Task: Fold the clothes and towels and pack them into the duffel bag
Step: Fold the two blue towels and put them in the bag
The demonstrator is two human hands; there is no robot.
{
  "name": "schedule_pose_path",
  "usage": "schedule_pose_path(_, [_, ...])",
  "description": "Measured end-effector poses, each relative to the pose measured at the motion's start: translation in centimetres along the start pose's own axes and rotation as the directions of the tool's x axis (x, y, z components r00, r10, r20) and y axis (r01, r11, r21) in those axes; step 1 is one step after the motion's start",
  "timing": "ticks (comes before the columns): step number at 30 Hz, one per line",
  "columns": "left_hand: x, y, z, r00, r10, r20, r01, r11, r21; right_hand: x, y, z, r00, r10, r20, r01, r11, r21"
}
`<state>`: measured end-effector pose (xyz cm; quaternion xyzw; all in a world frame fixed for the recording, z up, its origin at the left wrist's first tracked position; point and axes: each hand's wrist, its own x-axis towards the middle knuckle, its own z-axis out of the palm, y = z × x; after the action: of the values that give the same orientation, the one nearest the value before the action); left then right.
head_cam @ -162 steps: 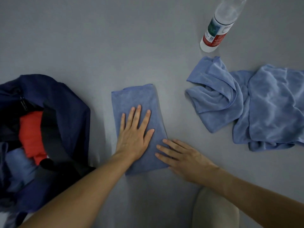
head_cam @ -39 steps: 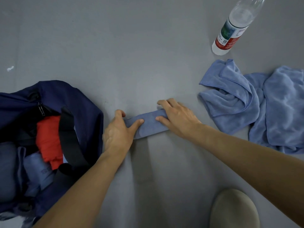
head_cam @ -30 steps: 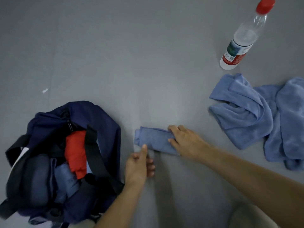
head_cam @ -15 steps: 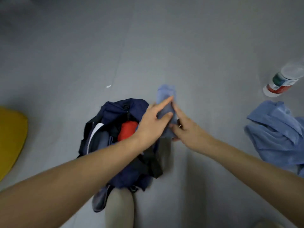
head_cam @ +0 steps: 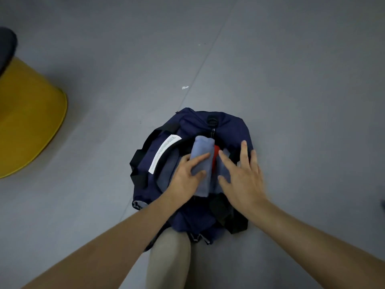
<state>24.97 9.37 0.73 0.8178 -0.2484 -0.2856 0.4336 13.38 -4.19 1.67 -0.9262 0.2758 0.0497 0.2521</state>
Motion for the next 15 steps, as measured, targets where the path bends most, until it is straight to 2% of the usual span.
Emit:
schedule_pose_path(3, [0.1, -1.8, 1.6, 1.000, -0.016, 0.006, 0.016, 1.000, -0.005, -0.7, 1.3, 1.6, 1.000, 0.026, 0.008, -0.025, 0.997, -0.079])
schedule_pose_path(6, [0.9, -1.9, 2.4, 1.000, -0.005, 0.024, 0.005, 1.000, 0.020, -1.1, 3.0, 1.5, 0.992, 0.116, 0.053, -0.114, 0.993, -0.040])
schedule_pose_path(9, [1.4, -2.5, 2.9, 0.996, -0.017, 0.091, 0.000, 0.984, 0.179, -1.7, 4.1, 1.4, 0.966, 0.211, 0.151, -0.213, 0.977, 0.000])
schedule_pose_path(12, [1.4, -3.1, 3.0, 0.992, 0.002, 0.128, -0.041, 0.950, 0.308, -2.3, 3.9, 1.5, 0.966, 0.164, 0.201, -0.176, 0.983, 0.043])
schedule_pose_path(15, [1.7, -3.0, 2.6, 0.983, -0.053, 0.175, 0.005, 0.965, 0.262, -2.3, 3.2, 1.0, 0.976, 0.138, 0.167, -0.153, 0.985, 0.084])
